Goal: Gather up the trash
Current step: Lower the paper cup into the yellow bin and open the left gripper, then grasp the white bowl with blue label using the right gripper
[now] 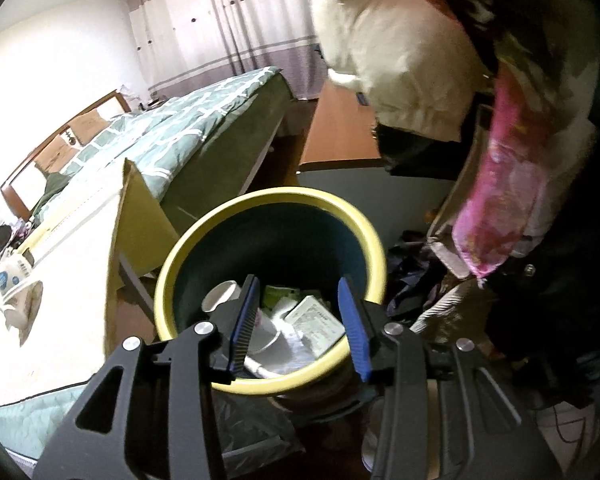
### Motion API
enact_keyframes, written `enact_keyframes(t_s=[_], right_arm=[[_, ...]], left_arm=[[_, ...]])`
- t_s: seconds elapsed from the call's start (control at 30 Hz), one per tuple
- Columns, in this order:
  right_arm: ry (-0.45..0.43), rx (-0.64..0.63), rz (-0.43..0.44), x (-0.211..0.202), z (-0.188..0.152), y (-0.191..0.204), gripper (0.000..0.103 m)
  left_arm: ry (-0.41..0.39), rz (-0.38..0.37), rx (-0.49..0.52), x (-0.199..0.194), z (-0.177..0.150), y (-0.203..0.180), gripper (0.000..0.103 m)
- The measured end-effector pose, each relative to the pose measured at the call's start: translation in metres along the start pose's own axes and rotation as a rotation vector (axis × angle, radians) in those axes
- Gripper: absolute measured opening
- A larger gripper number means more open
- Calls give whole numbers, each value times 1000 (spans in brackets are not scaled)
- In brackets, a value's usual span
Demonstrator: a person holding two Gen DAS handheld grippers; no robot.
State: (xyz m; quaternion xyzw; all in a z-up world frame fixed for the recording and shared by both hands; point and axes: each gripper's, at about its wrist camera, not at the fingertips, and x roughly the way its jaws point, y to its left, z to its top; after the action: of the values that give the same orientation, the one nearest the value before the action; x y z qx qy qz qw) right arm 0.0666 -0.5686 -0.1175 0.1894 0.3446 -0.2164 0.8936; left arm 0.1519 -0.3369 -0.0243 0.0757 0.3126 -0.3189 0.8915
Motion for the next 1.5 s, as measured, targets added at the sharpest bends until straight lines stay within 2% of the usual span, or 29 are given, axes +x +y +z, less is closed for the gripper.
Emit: enact_keyframes(t_s=[0.2, 0.4, 0.53, 0.7, 0.87, 1.03, 1.17, 1.3, 1.5], right_arm=[[10, -54, 44, 2, -4, 36, 43], [39, -150, 122, 7, -11, 96, 43], [61, -217, 204, 8, -16, 146, 43], [83, -307, 309, 6, -21, 214, 45], [79, -396, 396, 6, -18, 286, 49], [107, -431, 460, 17, -14, 338, 60], [113, -468, 448, 24, -14, 368, 72], [121, -496, 422, 35, -15, 382, 80], [136, -514, 389, 51, -15, 397, 81]], left_arm=[[-76, 201, -91, -65, -28, 74, 95], [-109, 391, -249, -126, -68, 157, 95], [-125, 477, -328, -155, -90, 199, 95], [-138, 508, -360, -168, -105, 226, 95], [-114, 486, -373, -157, -115, 235, 95], [-86, 487, -391, -140, -121, 244, 95], [-64, 506, -422, -132, -130, 262, 95], [-46, 508, -462, -127, -139, 280, 95], [-33, 502, -472, -121, -144, 292, 95]])
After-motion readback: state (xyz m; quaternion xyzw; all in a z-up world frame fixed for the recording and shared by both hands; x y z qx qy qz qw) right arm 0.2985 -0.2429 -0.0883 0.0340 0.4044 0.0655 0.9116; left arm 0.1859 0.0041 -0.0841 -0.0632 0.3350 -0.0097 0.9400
